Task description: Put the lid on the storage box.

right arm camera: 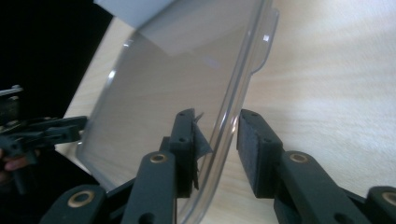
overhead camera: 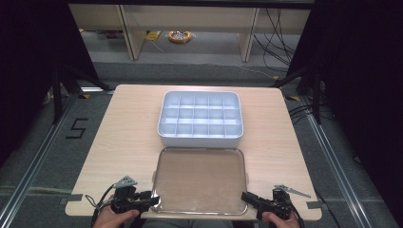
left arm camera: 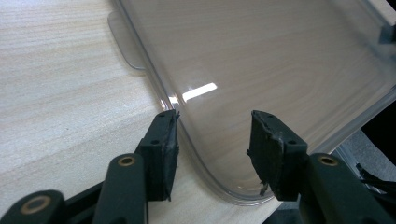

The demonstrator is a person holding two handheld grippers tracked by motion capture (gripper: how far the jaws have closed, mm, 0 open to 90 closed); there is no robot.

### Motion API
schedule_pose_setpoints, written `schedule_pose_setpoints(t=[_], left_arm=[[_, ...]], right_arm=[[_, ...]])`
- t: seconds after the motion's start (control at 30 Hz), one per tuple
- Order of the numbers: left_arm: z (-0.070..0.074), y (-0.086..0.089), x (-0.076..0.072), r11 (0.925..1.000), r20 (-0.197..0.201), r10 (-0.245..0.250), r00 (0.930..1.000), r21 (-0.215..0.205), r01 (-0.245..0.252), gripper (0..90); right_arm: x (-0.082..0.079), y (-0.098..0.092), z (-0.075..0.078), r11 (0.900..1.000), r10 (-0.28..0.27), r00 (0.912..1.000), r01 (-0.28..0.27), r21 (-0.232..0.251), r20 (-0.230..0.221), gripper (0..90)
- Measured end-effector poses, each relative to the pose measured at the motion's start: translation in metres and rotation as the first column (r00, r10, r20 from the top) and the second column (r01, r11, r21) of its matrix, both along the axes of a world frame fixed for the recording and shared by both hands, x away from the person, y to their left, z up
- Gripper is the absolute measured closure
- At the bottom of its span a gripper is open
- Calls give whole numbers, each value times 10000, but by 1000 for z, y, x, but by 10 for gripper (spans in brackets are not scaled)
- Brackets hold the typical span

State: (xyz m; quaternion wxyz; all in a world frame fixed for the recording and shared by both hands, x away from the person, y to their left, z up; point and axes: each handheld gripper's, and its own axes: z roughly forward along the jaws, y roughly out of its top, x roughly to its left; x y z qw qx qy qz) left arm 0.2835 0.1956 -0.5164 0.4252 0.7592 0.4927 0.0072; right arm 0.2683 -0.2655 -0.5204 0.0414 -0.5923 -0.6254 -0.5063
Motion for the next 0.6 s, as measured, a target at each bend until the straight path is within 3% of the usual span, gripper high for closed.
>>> schedule_pose_setpoints(t=[0.13,0.2,0.23,0.3,0.4,0.43,0.47,0.5,0.53,0.57,0.6], left_arm=[[1,-1,0,9999,-41,-135,9999,30,136,440],[0,-2,1,9999,-40,-58,10000,-106,57,435],[0,-2,1,9998,-70,11,10000,-185,-12,431],[0,-1,3,9997,-113,24,9999,-254,-26,413],[0,-1,7,9986,-147,270,9995,-442,-276,359],[0,0,8,9988,-185,239,9995,-429,-247,337],[0,0,9,9984,-191,335,9993,-454,-344,326],[0,1,9,9977,-243,380,9990,-554,-393,324],[-1,1,10,9965,-348,446,9984,-685,-469,323],[-1,3,11,9967,-386,407,9984,-686,-432,322],[-1,3,12,9949,-474,483,9977,-864,-522,317]], right_arm=[[-2,0,9,9995,292,9952,-280,-135,939,686],[-3,2,12,9998,211,9961,-210,-11,862,683],[-3,1,12,9987,421,9934,-386,-344,1064,680],[-4,2,14,9974,559,9885,-488,-535,1405,677],[-8,8,22,9971,664,9867,-601,-466,1485,676],[-8,7,24,9928,910,9790,-748,-940,1826,675],[-9,10,25,9927,981,9780,-830,-879,1841,676],[-13,12,28,9932,877,9840,-745,-890,1552,676],[-11,11,28,9906,1118,9739,-936,-994,1974,676],[-13,12,31,9923,1067,9781,-934,-812,1787,676],[-12,12,30,9898,1217,9690,-1023,-989,2151,676]])
